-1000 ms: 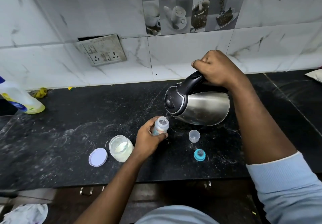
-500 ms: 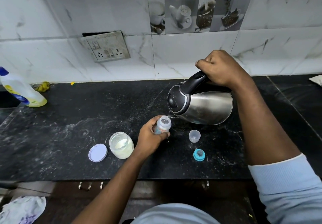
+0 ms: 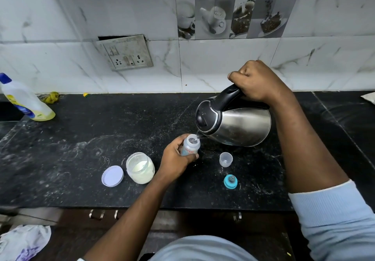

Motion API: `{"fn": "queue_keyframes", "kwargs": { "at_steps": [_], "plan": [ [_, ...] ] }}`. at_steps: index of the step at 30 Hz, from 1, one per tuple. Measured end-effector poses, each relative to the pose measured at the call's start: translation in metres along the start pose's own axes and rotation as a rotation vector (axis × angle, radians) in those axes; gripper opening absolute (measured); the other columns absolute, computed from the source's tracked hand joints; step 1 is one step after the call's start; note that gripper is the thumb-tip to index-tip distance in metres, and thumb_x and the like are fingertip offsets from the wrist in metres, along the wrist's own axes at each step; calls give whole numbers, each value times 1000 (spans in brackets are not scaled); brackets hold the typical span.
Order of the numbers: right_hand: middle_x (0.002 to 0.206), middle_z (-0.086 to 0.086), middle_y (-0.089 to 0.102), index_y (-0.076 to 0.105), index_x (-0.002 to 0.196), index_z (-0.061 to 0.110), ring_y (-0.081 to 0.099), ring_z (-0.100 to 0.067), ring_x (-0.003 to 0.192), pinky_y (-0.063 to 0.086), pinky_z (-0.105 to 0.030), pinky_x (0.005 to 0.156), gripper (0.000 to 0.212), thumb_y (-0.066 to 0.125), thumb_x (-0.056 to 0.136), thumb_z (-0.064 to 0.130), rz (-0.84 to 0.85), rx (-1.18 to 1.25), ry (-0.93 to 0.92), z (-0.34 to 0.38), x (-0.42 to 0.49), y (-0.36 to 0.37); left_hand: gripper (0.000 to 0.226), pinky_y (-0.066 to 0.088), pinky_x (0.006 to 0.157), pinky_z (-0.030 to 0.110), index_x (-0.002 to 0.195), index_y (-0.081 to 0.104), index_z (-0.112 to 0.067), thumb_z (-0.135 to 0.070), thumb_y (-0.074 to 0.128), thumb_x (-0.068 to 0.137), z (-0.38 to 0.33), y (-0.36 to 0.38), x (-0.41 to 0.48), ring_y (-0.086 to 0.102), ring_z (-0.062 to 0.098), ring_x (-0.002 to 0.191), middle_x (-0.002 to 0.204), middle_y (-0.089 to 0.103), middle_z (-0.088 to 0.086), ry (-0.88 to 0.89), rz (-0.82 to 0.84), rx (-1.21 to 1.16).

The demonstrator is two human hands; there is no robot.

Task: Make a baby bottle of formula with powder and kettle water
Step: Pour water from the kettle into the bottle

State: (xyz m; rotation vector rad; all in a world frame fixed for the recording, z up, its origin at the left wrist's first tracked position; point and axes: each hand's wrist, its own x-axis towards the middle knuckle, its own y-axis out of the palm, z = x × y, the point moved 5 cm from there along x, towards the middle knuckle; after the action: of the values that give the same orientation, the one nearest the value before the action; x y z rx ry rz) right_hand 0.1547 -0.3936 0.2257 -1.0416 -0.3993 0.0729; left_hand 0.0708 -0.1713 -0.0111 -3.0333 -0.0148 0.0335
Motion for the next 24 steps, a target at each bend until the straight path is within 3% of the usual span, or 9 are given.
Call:
{"fn": "queue_keyframes", "kwargs": {
  "at_steps": [11,15,24],
  "plan": [
    [53,-8,20,27,52,12,23,-25,52,30,-49,51,47,54,88,27,4,-12,-3,-4,3,3,63,55,98,22,126,70,-26,7,89,75,3,0,0,73,13,113,121,78,-5,2,0,21],
    [52,-6,20,27,51,14,23,-25,51,24,-43,51,48,54,88,26,12,5,-6,-5,3,6,64,54,97,20,123,70,-31,7,89,75,5,0,1,72,12,113,121,78,-5,2,-10,23],
    [54,-5,19,26,52,14,22,-24,53,24,-40,51,45,53,86,29,20,6,-4,-5,4,10,63,56,104,33,122,71,-33,-4,90,69,11,0,4,73,15,113,120,78,-5,13,-14,45]
  ]
}}
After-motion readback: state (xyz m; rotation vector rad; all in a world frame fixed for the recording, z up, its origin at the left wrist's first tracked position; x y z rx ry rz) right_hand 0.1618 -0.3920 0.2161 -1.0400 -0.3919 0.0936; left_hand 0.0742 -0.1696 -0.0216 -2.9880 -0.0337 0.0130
